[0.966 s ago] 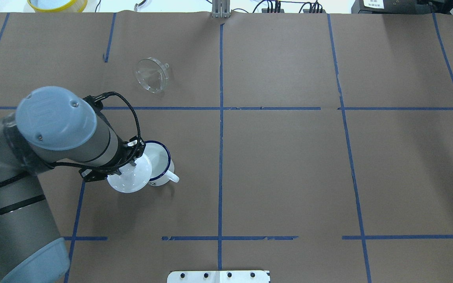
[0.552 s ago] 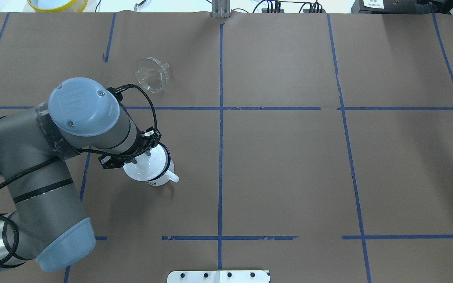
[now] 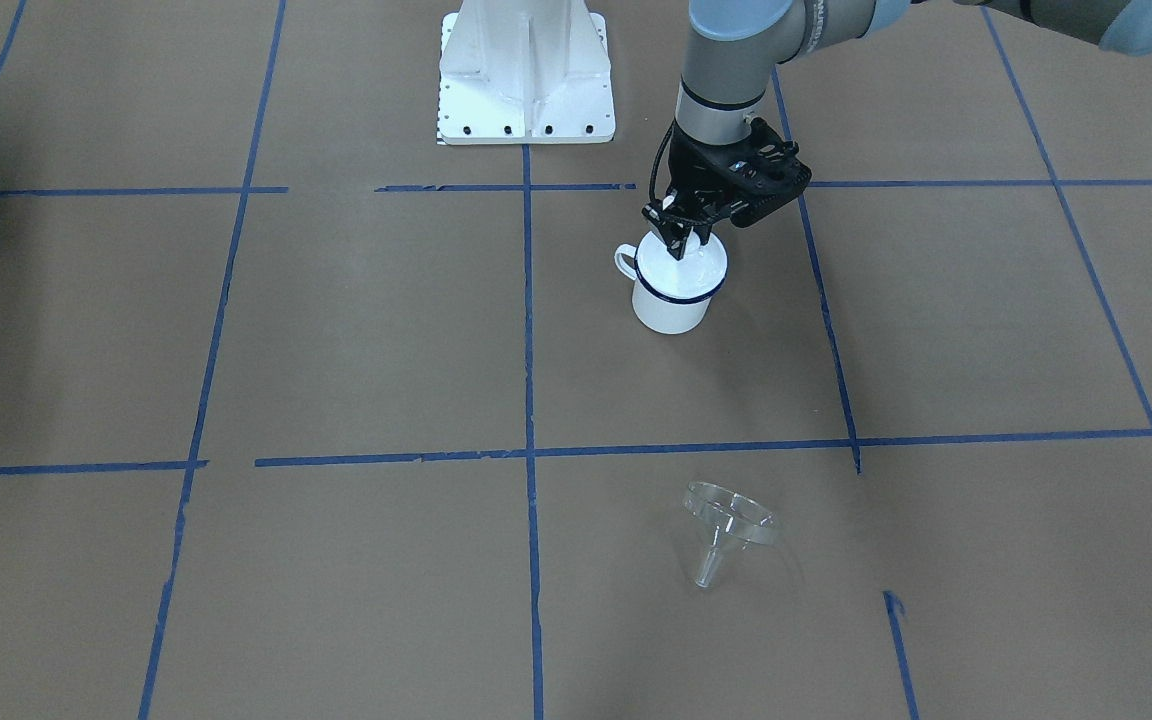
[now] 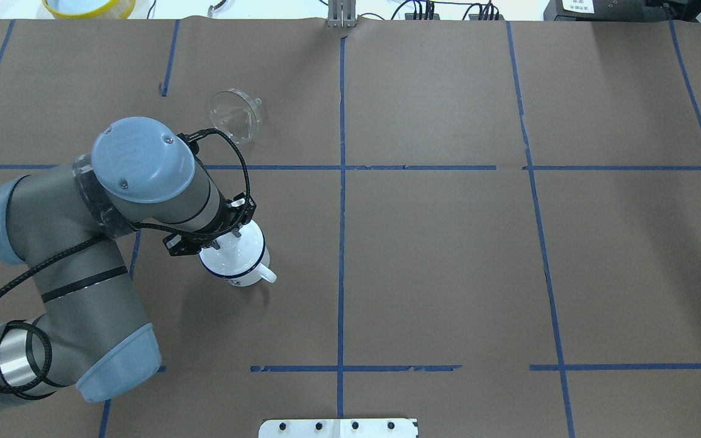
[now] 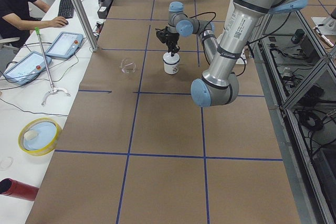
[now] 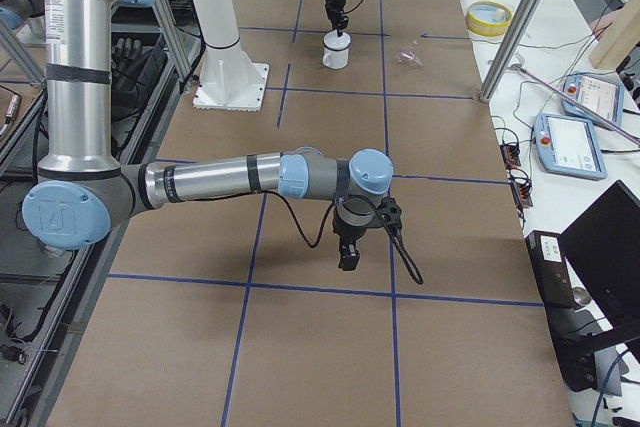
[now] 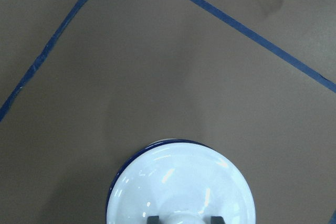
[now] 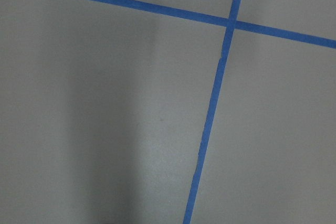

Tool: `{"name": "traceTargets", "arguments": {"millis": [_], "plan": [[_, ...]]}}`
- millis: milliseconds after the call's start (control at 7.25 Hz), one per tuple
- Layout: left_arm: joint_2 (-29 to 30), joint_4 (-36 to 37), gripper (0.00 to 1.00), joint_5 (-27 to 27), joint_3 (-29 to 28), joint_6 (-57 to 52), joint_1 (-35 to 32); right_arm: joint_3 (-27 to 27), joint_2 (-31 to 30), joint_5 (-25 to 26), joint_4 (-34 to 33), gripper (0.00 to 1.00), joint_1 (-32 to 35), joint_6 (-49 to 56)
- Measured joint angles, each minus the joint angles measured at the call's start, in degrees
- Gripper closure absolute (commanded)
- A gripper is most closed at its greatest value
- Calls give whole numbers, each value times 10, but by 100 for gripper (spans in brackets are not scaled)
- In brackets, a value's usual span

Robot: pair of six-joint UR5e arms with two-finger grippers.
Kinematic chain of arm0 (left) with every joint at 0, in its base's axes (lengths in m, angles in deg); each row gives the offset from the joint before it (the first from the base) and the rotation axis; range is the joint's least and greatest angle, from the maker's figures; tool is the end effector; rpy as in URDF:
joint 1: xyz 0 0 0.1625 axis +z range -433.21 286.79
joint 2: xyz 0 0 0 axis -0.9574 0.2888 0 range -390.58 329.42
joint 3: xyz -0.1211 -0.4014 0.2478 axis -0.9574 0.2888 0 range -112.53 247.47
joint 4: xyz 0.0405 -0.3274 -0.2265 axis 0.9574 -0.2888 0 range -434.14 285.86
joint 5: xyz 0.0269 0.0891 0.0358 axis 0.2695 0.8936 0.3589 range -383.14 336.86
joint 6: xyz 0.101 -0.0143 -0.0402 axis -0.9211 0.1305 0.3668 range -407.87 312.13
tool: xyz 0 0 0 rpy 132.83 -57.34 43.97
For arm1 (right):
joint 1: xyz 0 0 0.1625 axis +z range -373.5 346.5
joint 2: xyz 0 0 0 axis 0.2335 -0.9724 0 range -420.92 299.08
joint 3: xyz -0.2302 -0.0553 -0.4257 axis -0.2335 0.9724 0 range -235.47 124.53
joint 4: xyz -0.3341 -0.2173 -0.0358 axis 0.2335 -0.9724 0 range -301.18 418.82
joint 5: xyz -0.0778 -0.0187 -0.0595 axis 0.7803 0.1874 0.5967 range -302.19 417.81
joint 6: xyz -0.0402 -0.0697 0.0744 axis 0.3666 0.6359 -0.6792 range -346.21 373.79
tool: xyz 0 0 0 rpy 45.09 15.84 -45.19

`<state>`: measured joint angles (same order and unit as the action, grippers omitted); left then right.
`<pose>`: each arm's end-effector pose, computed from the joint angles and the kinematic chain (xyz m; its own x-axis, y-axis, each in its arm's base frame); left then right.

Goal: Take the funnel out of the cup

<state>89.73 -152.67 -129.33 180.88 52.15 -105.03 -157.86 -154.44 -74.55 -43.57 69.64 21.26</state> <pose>0.4673 -0.4109 0.2897 0.5591 -0.5435 -0.6261 0.4512 0.8330 -0.3202 0.0068 -0.4415 0.6775 0.7167 -0.1757 0.6749 0.2143 0.9764 0.0266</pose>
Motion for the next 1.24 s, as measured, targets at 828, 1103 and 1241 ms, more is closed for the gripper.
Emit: {"name": "traceTargets", "arguments": {"millis": [828, 1103, 1241], "plan": [[-6, 3, 0, 0, 11, -59, -25, 0, 0, 0, 0, 0, 0, 0], [-41, -6, 0, -45, 39, -231, -110, 0, 0, 0, 0, 0, 0, 0], [-75, -20, 0, -92, 42, -347, -177, 0, 0, 0, 0, 0, 0, 0]]}}
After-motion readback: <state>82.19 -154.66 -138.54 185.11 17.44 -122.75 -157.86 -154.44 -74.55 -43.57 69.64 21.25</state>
